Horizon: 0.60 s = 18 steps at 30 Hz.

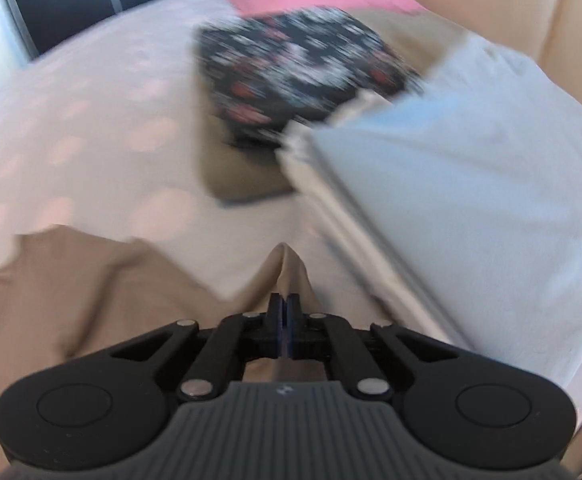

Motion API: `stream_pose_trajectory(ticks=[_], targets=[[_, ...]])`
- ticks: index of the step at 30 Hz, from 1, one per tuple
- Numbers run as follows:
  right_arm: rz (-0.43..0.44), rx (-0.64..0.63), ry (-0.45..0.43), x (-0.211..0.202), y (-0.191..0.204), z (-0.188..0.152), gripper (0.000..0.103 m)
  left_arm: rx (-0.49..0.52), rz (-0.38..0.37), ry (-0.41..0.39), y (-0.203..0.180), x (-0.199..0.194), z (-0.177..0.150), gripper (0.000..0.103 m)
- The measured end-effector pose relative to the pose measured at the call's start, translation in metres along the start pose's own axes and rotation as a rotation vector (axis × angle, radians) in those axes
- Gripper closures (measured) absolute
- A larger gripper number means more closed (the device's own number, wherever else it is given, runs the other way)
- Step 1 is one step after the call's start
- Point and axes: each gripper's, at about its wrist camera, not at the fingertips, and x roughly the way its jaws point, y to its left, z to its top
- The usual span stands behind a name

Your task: Fold clothes

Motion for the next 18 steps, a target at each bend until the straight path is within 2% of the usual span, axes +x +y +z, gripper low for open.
stream_pose_trajectory(ticks=[6,12,15,18], targets=[[0.222,-0.117,-0.032,-0.045,0.062,0.002,0.101,0.017,-0.018,-0.015,-0.012,-0.006,0.007,0.078],[0.400,-0.245,0.018,-0.074,0.136,-0.008,0.101,0.032,-0.023,-0.043,-0.021,-0.013,0.012,0.078],[0.475,-0.307,0.037,-0.081,0.173,-0.016,0.101,0.041,-0.030,-0.054,-0.024,-0.016,0.013,0.078],[0.510,-0.376,0.076,-0.078,0.208,-0.027,0.101,0.047,-0.040,-0.063,-0.026,-0.019,0.013,0.078]])
